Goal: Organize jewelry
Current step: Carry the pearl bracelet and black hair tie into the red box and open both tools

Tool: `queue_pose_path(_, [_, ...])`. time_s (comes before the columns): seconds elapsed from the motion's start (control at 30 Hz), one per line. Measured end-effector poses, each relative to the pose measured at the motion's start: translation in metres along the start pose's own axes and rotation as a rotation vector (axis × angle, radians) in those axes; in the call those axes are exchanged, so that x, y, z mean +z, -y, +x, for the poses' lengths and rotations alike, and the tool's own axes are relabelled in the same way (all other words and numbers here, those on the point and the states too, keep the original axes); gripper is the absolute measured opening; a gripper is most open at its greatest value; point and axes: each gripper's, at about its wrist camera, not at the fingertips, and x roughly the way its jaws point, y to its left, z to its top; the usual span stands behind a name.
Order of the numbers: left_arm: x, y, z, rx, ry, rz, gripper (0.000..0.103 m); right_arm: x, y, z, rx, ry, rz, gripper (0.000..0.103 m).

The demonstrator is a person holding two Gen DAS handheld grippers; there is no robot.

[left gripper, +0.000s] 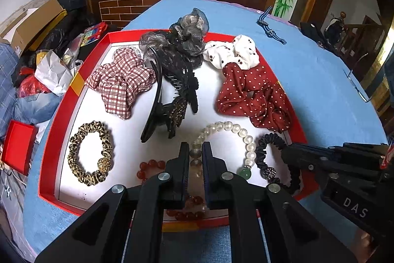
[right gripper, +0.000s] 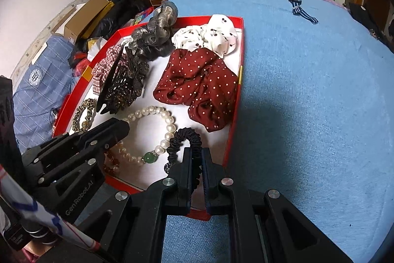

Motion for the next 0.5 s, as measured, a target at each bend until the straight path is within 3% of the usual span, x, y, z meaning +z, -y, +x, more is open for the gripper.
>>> queue_pose_path(0.3, [0.0,-0.001,-0.002,0.005,0.004,0.0,0.01,0.001,-0.001,-0.008,-0.013,0.022,-0.013,0.01])
queue_pose_path(0.5, [0.0,-0.001,-0.004,0.009,0.009,-0.003,0.01,0.001,0.001,-0.013,-0.013,0.037,-0.011,0.02])
